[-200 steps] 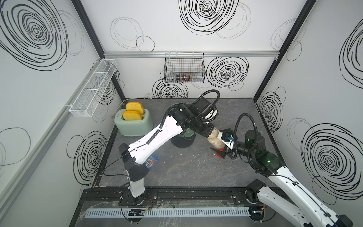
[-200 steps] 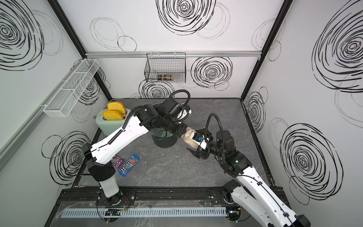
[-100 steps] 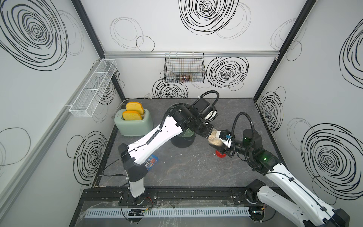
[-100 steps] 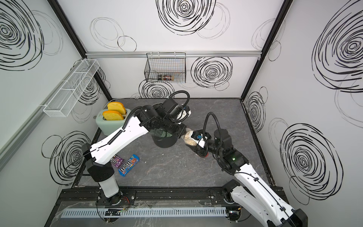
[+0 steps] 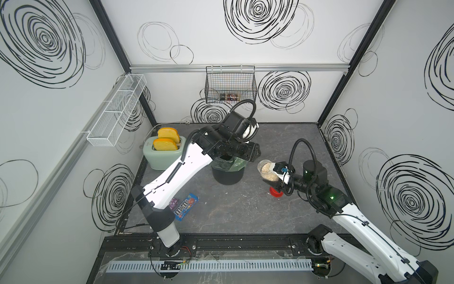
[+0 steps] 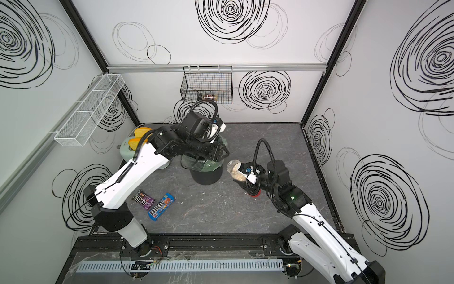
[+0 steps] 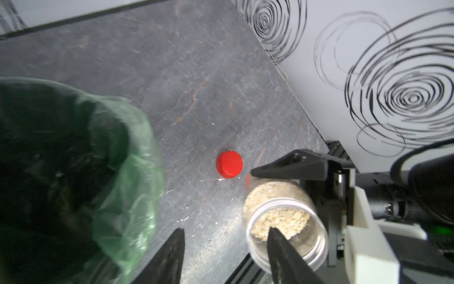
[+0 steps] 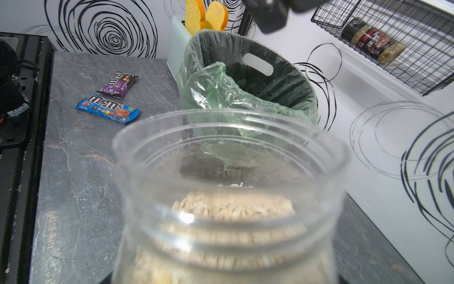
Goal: Empty expired oatmeal from jars
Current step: Pick up the jar from the center of the board.
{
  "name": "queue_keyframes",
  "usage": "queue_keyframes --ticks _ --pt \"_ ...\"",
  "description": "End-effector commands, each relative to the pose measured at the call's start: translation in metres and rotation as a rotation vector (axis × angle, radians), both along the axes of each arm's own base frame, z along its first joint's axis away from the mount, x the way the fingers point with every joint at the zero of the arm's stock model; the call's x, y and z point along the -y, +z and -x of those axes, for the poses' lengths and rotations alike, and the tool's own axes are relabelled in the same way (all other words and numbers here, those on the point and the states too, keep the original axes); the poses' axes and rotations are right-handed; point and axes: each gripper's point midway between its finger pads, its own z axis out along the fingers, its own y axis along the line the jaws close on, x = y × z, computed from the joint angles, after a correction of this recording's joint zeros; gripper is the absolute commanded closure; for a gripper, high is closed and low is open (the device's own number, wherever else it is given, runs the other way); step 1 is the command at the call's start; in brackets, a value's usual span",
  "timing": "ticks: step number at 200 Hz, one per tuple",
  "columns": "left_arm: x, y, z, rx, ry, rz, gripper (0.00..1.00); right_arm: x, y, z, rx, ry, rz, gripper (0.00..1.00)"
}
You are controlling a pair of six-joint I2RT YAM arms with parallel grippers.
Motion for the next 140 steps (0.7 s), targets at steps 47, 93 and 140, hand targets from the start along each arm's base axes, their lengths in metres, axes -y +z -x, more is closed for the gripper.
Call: queue_keyframes --ticks 47,93,140 --pt "-0.109 0.033 -0.012 0.142 0.257 0.126 0.35 -0.006 0.066 -0.054 0.166 -0.051 0.063 0.44" --pt "-0.134 0.002 0.014 0.123 0.284 0.145 0.33 -0.023 0.083 -0.099 0.205 -0.066 0.168 0.44" --pt "-0.142 -0.024 0.041 0.101 0.281 0.176 0.33 -0.042 0.083 -0.126 0.283 -0.074 0.373 0.44"
